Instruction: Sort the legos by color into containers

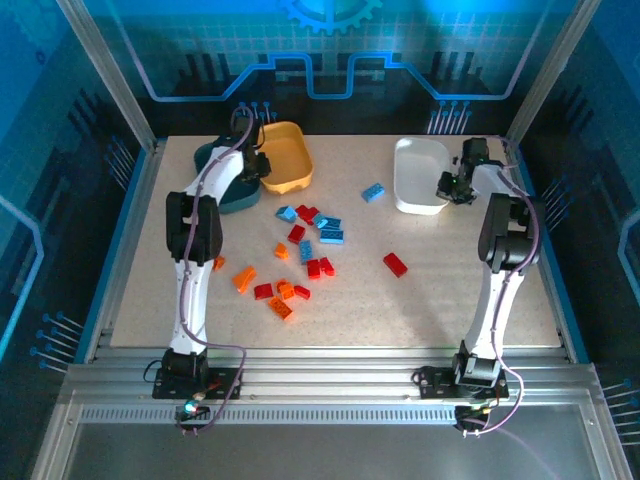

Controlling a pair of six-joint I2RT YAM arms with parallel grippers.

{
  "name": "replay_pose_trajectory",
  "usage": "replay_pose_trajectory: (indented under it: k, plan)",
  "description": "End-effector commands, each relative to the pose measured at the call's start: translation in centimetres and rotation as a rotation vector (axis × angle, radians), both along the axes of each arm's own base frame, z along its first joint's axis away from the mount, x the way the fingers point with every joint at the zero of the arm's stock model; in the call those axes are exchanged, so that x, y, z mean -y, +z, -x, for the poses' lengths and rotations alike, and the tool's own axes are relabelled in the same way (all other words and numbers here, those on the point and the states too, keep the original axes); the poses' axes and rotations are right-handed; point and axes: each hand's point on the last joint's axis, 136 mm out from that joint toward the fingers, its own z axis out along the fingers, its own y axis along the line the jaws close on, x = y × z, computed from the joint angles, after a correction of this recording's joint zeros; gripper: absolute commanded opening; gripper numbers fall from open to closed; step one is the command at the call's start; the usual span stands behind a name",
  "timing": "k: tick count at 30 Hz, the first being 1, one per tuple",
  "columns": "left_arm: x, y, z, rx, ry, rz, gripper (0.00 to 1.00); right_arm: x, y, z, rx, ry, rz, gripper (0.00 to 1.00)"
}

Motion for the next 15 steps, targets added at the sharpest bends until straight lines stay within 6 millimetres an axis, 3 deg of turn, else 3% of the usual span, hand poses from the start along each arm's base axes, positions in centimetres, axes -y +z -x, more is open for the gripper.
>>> replay_pose_trajectory:
  k: [1, 8, 15]
  plan:
    - [0.9, 1.1, -0.5, 0.027, -0.068, -0.011, 0.21, -1.3, 0.7, -1.5, 0.026, 0.025, 0.008, 0.00]
    - [2.2, 1.5, -0.4, 0.036, -0.129, -0.018, 0.17, -1.5, 1.6, -5.1, 0.080, -0.035, 0.055, 0.00]
    - [2.9, 1.1, 0.1, 0.020, -0.144, -0.003, 0.16, -4.0, 2.1, -8.2, 0.046, -0.023, 0.093, 0.00]
